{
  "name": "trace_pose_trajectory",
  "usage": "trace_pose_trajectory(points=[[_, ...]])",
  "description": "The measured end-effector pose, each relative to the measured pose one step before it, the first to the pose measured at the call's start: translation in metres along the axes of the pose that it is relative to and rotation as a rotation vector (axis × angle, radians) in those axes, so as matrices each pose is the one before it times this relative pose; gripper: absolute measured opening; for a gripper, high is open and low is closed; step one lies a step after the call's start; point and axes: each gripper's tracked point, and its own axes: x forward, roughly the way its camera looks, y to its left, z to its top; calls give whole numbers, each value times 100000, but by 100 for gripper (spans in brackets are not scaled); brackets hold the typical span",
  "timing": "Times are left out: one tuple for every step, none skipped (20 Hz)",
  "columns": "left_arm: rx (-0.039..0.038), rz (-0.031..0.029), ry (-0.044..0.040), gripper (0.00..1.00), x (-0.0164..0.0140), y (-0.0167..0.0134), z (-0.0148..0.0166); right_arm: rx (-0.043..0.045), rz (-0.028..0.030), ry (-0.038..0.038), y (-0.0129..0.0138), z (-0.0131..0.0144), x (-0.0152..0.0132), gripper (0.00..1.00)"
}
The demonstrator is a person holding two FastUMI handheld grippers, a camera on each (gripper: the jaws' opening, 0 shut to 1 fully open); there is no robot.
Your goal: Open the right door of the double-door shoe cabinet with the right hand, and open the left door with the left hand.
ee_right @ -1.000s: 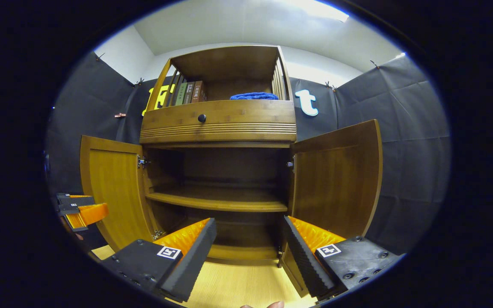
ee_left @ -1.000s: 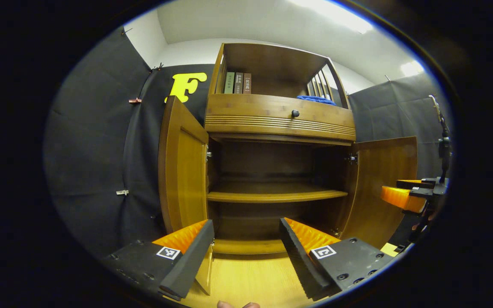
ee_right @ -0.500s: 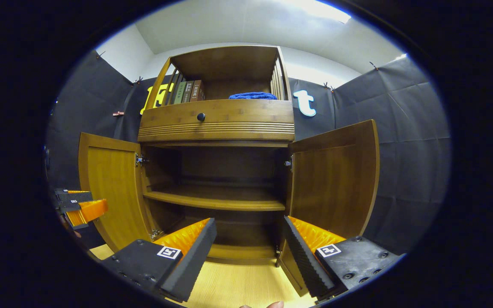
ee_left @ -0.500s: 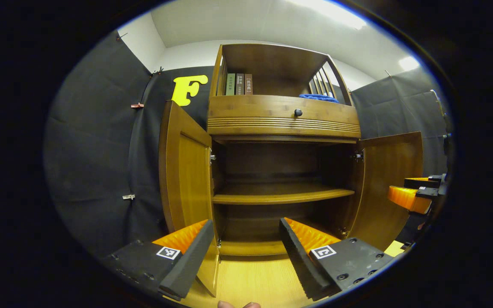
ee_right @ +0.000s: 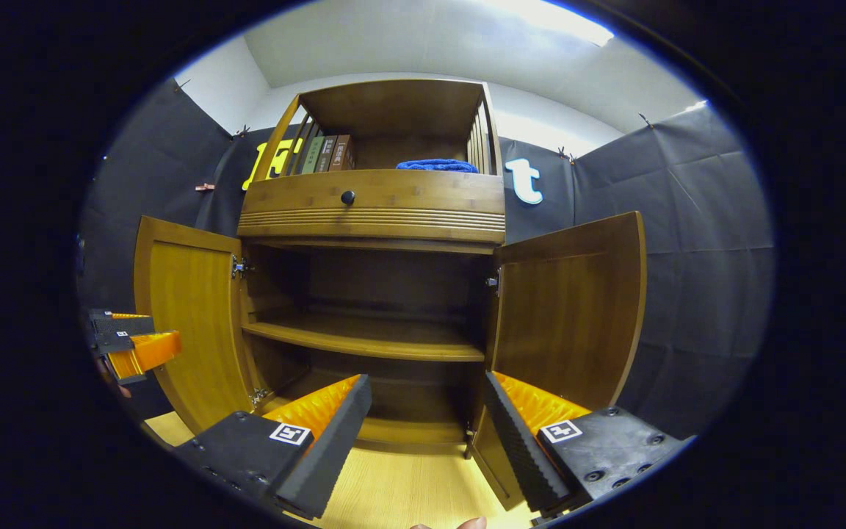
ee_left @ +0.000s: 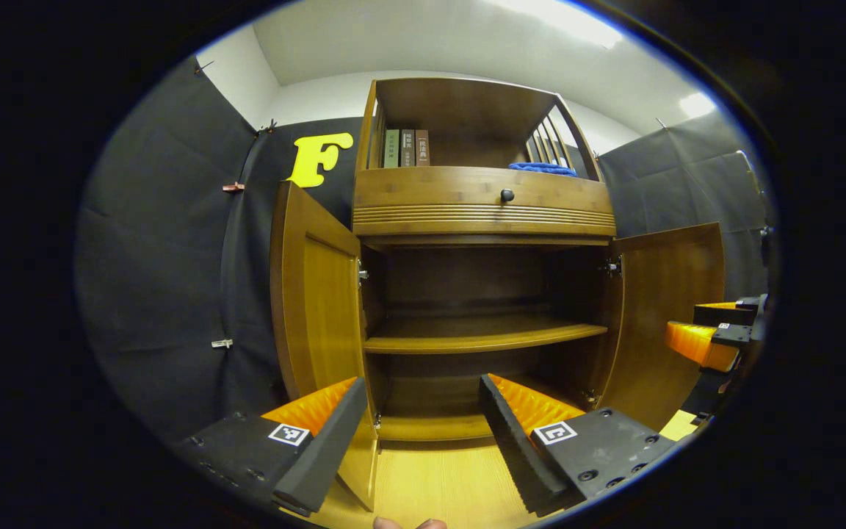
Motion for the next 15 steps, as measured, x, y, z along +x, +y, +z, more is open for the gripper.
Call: trace_pose_trajectory(points=[[-75,-77,83,94,-28,-92,-89,113,0,63,-69,9,-74,99],[-187,-179,54,94,-14,-102,-3,94,-15,71,-14,-32,11,98],[-156,-177,121,94,-33,-84,-92,-54,-101,-105,-73,25,-111,98],[-51,-133,129,95,-38,-95,-38,-58,36,-20,19,-26,-5,98],[44,-57,20,94,-31,-17,-62,-109,-95,8,-65,-13,-39,97],[88,59,-57,95,11,14,20,86,79,-60,-12,34,-12,99],[51,59,-18,94,-46,-35,32,153,-88,42,-10,13,-19,97],[-109,91,-60,95,-31,-6,15,181,-13,-70,-26,33,38,97],[-202,-92,40,95,-33,-33,-57,90,46,-3,54,39,-11,97],[-62,0,16,94,-5,-10,30,54,53,16,27,-47,54,99],[105,158,-64,94,21,-5,15,46,151,-59,44,63,-48,99],[149,66,-136,94,48,39,93,124,122,-55,86,-6,57,98],[150,-27,-79,95,-41,-12,-7,123,175,-18,81,-32,-17,98],[132,48,-163,94,25,6,56,84,195,-97,62,57,37,98],[107,122,-68,94,-1,27,16,51,96,27,69,74,16,98]])
